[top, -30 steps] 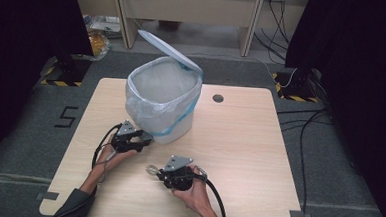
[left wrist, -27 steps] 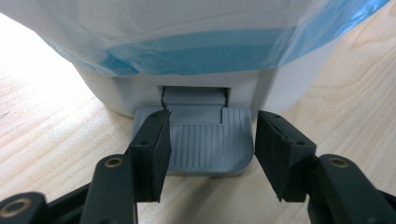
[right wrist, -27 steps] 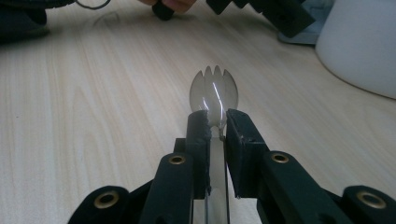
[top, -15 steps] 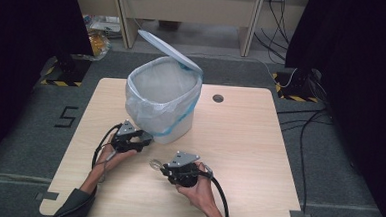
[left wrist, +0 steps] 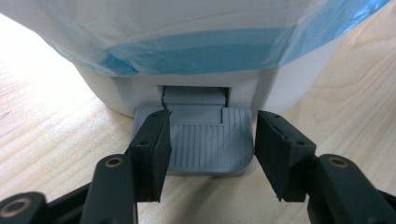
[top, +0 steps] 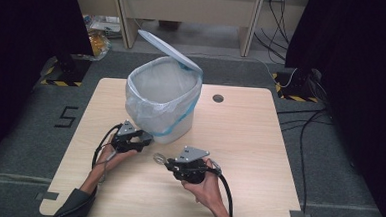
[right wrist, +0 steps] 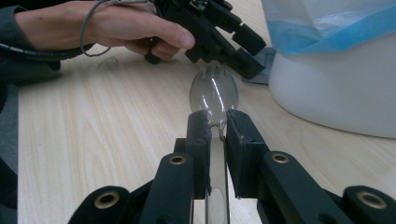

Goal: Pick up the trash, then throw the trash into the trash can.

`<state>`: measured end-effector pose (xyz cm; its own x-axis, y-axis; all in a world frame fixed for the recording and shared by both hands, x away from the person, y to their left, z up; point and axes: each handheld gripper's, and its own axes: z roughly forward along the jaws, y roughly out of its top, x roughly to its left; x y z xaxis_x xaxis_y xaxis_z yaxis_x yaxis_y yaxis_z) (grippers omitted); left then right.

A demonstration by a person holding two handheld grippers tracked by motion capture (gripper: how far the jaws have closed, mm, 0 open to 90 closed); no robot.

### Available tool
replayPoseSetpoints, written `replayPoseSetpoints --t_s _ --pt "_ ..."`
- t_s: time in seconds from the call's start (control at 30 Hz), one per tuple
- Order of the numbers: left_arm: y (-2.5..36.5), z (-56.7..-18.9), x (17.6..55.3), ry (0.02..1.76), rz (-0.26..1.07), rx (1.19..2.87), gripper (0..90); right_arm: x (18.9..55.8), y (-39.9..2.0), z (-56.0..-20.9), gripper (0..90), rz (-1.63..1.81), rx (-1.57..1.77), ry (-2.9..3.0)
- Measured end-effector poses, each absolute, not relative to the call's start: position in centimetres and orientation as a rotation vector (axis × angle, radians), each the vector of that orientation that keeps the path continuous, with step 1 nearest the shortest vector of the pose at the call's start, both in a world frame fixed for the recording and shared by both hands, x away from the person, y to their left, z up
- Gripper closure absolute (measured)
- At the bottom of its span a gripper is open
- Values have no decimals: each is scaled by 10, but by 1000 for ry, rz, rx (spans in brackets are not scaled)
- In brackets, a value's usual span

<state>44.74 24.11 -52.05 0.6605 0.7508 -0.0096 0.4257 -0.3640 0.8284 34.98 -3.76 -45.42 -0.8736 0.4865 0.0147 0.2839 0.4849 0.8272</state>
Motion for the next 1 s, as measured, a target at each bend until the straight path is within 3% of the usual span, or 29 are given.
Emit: replayPoseSetpoints --t_s 1.0 --pt "242 -520 447 912 467 2012 459 360 -60 -380 799 1372 607 2392"
